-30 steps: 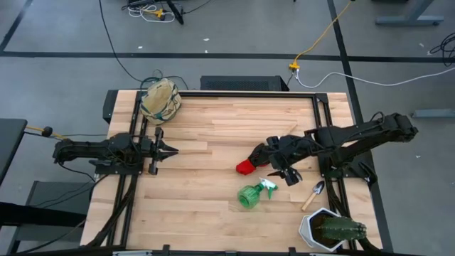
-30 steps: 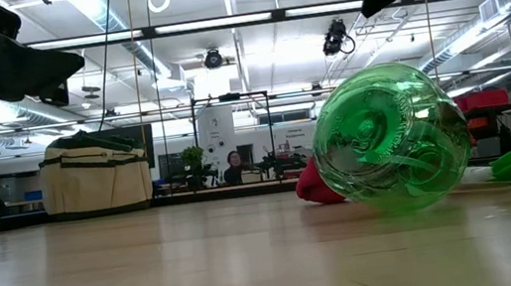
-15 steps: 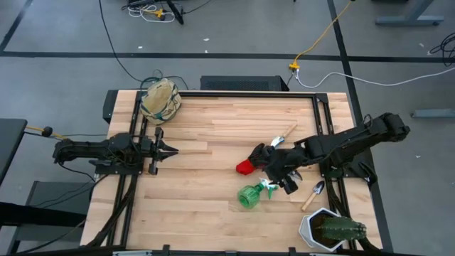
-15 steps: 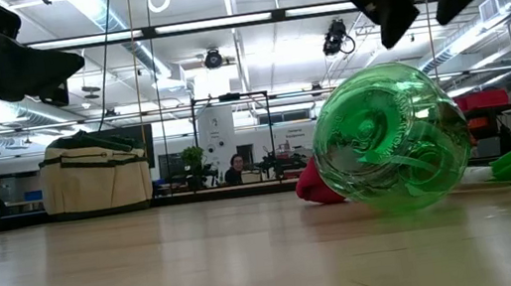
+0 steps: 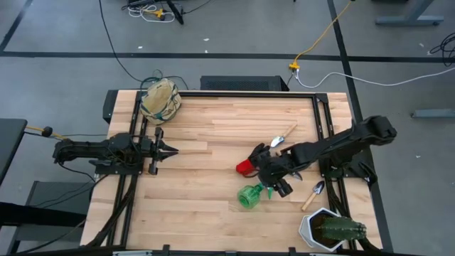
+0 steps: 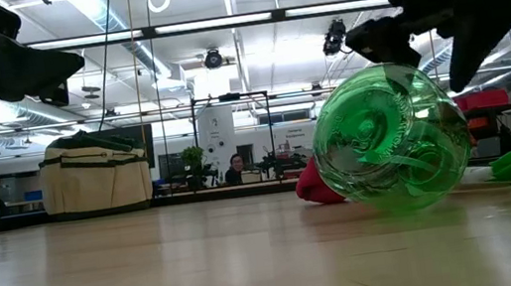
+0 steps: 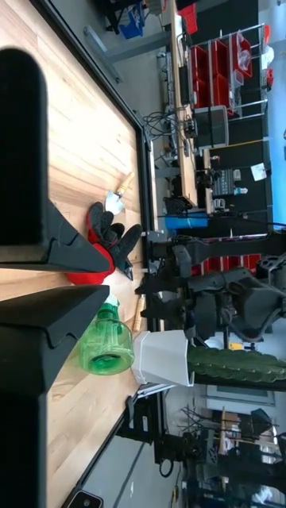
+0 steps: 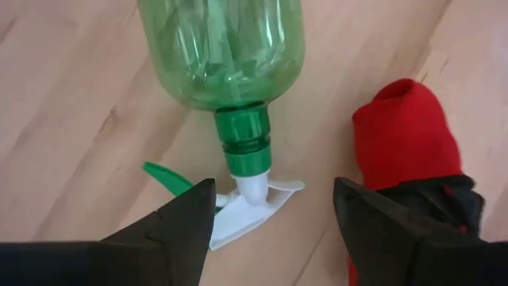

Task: Pick & Place Garden tools in Gardening bag
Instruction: Put the green spray bottle into the gardening bag

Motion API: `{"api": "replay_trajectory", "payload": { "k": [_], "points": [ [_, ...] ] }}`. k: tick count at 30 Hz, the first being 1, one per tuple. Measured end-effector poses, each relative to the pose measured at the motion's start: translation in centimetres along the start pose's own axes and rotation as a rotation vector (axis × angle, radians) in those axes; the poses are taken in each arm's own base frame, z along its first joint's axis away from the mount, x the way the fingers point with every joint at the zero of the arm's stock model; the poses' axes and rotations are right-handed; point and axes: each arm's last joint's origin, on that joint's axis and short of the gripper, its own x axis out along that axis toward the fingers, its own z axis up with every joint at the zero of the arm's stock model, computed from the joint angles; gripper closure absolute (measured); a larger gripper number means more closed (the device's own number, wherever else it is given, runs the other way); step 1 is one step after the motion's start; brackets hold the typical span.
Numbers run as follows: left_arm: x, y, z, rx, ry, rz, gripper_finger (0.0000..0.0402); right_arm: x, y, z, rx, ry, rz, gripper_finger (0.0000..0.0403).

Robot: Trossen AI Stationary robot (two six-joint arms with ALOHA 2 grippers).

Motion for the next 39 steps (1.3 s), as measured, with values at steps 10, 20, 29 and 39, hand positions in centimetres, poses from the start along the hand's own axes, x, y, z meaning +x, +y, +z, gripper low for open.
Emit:
{"api": "replay_trajectory", "payload": {
  "k": [10,20,29,39],
  "points": [
    [0.0,0.0,0.0,0.0,0.0,0.0,0.0358,2.2,0.9,0.4,-0.081,0.04,0.034,0.0146],
    [0.0,0.0,0.0,0.0,0.001,0.0,0.0358,4.2,1.0,0.8,-0.077,0.042,0.038,0.0147],
    [0.0,0.0,0.0,0.0,0.0,0.0,0.0358,4.5,0.9,1.1,-0.082,0.019,0.031,0.0147],
    [0.0,0.0,0.0,0.0,0.002,0.0,0.0358,6.3,0.9,0.9,-0.079,0.063,0.044,0.0146]
  ]
}}
